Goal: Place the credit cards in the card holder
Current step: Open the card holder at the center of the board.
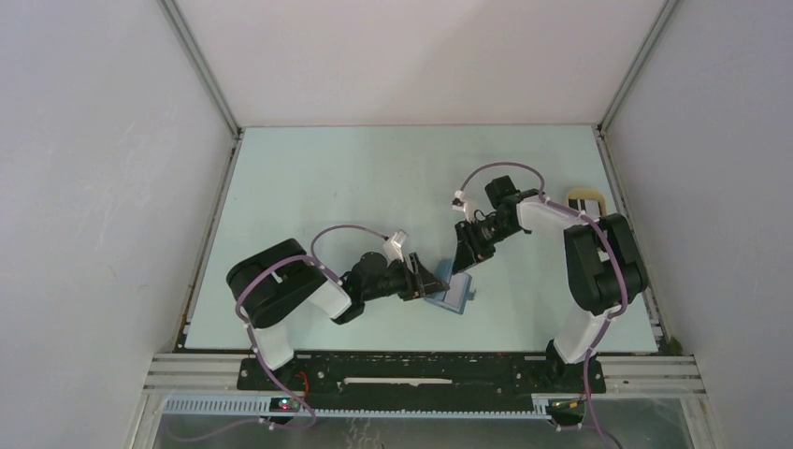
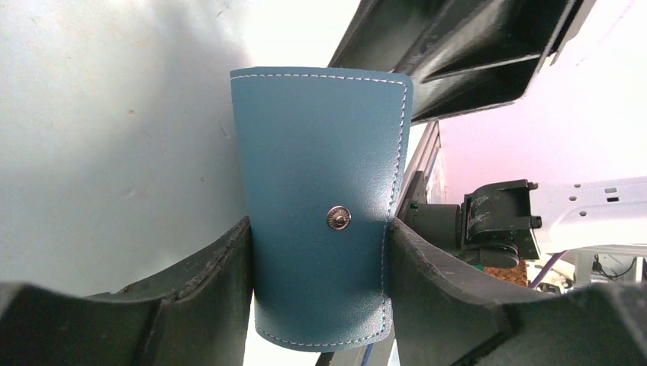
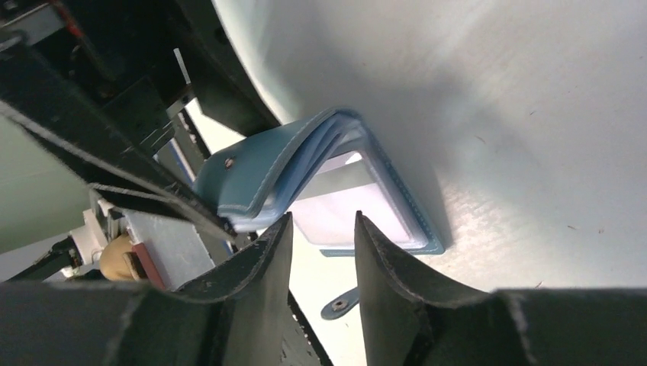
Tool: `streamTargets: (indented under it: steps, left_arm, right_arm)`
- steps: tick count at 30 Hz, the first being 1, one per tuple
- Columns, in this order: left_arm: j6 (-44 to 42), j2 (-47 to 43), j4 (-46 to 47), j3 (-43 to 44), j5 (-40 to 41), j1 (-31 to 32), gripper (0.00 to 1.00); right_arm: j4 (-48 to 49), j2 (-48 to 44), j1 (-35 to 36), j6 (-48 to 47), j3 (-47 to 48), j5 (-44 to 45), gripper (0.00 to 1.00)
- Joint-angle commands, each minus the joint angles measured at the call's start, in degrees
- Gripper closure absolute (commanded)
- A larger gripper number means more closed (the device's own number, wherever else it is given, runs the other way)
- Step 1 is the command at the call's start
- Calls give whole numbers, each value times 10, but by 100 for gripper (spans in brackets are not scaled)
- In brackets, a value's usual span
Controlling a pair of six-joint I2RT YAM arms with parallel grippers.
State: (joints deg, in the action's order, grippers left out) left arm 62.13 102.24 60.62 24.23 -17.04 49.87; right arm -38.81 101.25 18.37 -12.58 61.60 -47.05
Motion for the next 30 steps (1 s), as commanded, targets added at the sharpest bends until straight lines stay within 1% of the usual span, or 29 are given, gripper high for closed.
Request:
streamTargets:
  steps: [1, 8, 12, 16, 21, 25, 30]
  left_arm:
    - [10, 4, 57, -13, -15, -4, 41]
    - [12, 8, 61, -12, -16, -3, 41]
    - [14, 12, 65, -11, -18, -4, 41]
    - [14, 11, 65, -10, -20, -4, 41]
    - [14, 12, 68, -11, -20, -4, 41]
    - [16, 12, 71, -12, -21, -5, 41]
    - [18, 15, 79, -14, -24, -7, 40]
  right_arm:
    - [-32, -33, -16, -52, 21, -78, 54]
    - [-33, -26, -15, -50, 20, -117, 47]
    - [-29, -22, -16, -40, 20, -112, 45]
    - [-18, -11, -11, -18, 20, -71, 45]
    - [-9, 3, -2, -2, 21, -28, 49]
    - [-7, 8, -1, 3, 21, -14, 52]
    - [-9, 9, -2, 1, 21, -2, 53]
